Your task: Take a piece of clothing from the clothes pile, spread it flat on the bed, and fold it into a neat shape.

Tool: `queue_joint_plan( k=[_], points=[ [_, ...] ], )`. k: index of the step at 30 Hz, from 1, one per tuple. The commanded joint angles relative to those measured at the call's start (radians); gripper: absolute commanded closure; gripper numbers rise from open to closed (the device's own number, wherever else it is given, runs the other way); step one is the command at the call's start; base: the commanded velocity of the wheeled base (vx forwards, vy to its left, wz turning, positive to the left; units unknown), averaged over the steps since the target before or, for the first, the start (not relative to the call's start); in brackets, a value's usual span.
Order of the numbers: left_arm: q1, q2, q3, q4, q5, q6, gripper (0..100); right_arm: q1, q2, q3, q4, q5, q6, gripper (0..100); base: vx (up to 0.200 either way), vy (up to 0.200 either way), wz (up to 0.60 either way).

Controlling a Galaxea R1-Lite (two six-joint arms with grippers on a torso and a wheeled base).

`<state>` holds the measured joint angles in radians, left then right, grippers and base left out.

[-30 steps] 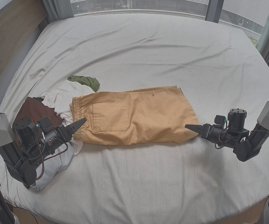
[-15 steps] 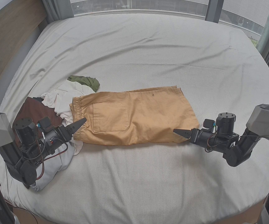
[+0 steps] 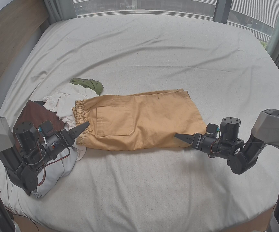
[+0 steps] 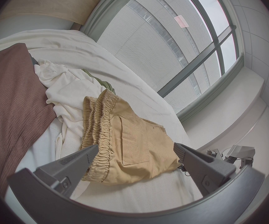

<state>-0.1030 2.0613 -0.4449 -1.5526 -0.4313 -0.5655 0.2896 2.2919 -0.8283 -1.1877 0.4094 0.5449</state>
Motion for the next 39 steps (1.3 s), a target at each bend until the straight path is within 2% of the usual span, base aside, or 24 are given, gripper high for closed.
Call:
queue_joint_plan(
  k=[1,16,19,33,34,39],
  points=[
    [0.0,-0.003,0.0,-0.001,0.0,0.001,0,0.013,0.054,-0.034,-0.026,-0.026,0.0,0,0.0,0.0,0.0],
    [0.003,-0.006,-0.003,-0.001,0.002,-0.001,0,0.034,0.067,-0.13,0.053,-0.06,0.003,0,0.0,0.0,0.0],
    [0.006,-0.009,-0.006,-0.001,0.0,-0.001,0,0.04,0.084,-0.172,0.072,-0.089,0.001,0,0.0,0.0,0.0],
    [0.009,-0.009,-0.009,-0.001,-0.001,-0.004,0,0.045,0.104,-0.19,0.082,-0.124,-0.013,0,0.0,0.0,0.0],
    [0.009,-0.009,-0.009,-0.003,-0.001,-0.004,0,0.045,0.107,-0.192,0.082,-0.138,-0.022,100,0.0,0.0,0.0],
    [0.009,-0.009,-0.011,-0.001,-0.001,-0.005,0,0.042,0.12,-0.193,0.082,-0.149,-0.049,100,0.0,0.0,0.0]
  ],
)
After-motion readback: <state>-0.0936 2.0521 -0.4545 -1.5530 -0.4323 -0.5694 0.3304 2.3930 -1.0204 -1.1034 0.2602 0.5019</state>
